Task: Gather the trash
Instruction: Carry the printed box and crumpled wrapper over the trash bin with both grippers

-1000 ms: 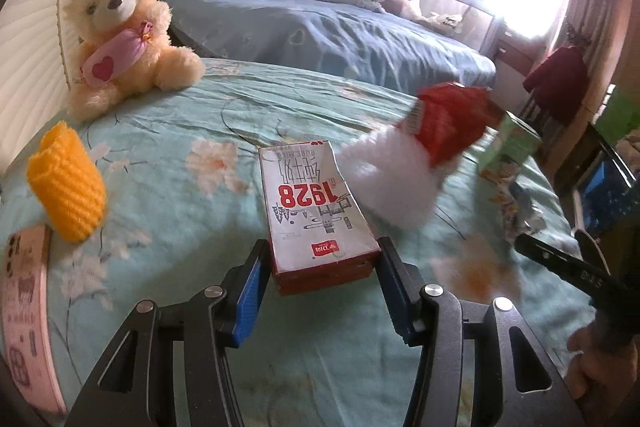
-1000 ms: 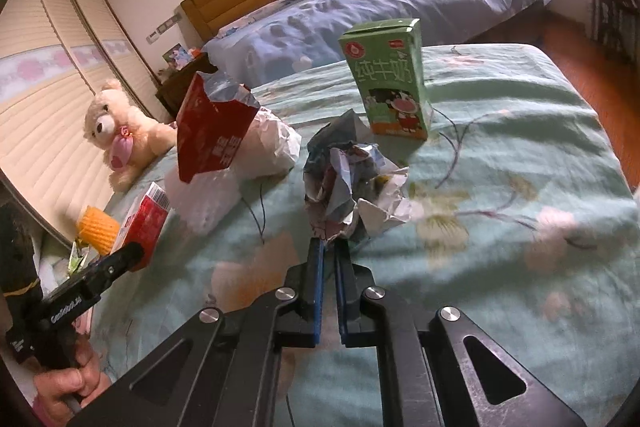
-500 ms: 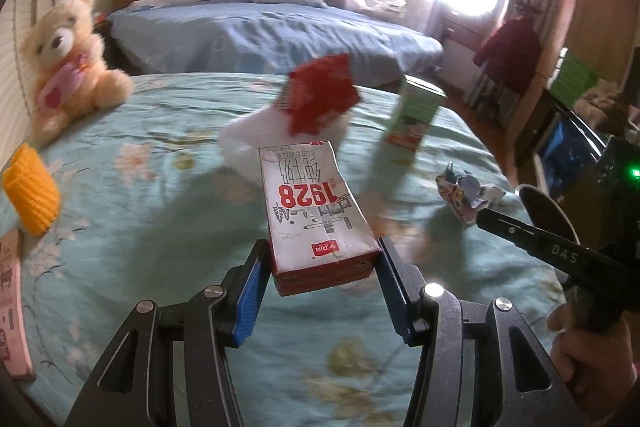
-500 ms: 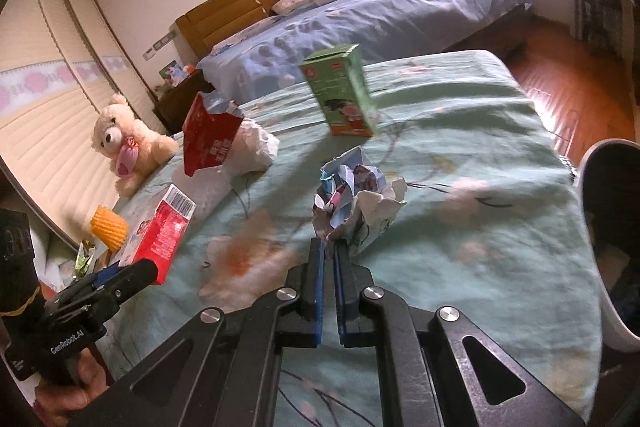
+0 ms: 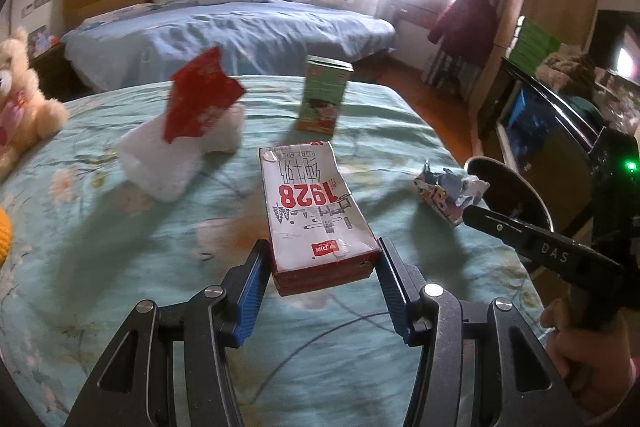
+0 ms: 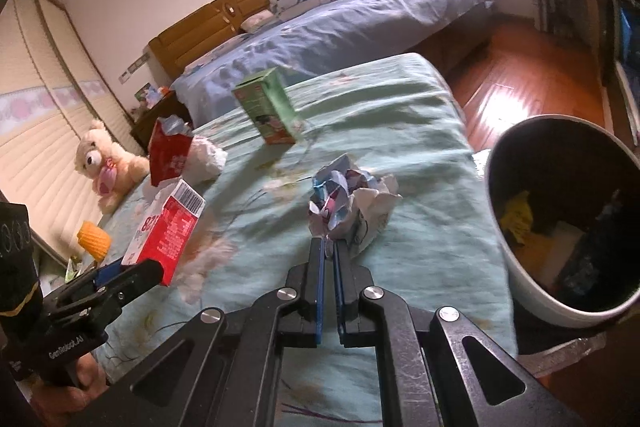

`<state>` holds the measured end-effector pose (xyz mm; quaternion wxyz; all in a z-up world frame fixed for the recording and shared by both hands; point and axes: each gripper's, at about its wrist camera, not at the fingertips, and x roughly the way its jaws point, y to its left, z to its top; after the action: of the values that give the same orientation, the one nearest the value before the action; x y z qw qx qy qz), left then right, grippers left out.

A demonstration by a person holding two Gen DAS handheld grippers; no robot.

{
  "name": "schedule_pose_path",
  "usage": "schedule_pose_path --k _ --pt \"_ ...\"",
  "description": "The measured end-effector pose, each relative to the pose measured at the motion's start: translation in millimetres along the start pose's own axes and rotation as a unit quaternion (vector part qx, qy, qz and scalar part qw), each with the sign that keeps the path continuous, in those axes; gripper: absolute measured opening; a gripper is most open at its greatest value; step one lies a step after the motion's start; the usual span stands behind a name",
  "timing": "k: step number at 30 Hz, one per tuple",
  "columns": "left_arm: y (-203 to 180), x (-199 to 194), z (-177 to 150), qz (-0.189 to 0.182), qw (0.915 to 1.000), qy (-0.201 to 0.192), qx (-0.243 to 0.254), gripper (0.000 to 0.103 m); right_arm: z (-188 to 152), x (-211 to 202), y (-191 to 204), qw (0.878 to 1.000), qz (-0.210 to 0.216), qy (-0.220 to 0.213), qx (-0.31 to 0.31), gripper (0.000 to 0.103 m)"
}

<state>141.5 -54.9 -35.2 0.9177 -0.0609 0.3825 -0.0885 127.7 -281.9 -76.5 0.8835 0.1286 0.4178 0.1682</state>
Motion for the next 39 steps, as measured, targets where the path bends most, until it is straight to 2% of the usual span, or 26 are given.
schedule_pose_path --k 22,39 --pt "-75.4 44.5 16.8 -0.065 0.9950 0.016 0.074 0.052 8.0 -55.8 -71.9 0.996 -0.048 -0.051 0.059 0.004" --pt "-126.9 80.8 29.8 -0.090 0.9882 0.026 0.121 0.052 8.6 -76.9 -116.0 0.991 -0.072 -0.064 0.093 0.004"
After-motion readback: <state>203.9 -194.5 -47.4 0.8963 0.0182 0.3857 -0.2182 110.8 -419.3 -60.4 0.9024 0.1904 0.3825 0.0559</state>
